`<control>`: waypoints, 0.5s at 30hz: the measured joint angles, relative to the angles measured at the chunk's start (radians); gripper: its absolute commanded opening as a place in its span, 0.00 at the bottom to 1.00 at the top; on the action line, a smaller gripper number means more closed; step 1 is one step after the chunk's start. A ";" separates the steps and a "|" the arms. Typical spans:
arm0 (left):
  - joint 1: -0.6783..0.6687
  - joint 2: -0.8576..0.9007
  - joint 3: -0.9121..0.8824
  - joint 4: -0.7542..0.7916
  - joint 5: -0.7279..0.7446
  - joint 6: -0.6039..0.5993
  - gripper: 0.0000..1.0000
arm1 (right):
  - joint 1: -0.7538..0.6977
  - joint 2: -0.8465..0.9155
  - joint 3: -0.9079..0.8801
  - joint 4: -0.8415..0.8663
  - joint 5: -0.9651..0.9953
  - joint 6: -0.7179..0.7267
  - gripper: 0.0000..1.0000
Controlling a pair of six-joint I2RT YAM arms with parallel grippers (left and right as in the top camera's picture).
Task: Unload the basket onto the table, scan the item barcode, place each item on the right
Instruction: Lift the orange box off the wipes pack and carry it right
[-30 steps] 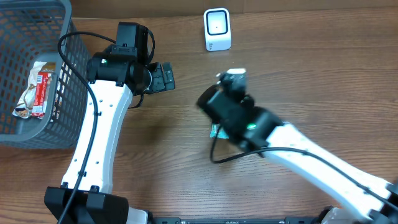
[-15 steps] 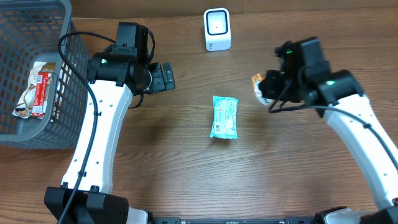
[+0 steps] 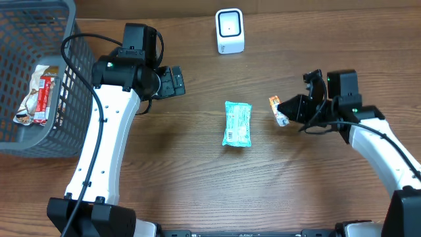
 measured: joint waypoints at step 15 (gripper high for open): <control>0.000 0.000 0.000 0.000 0.000 0.000 1.00 | -0.013 0.000 -0.158 0.225 -0.003 0.084 0.04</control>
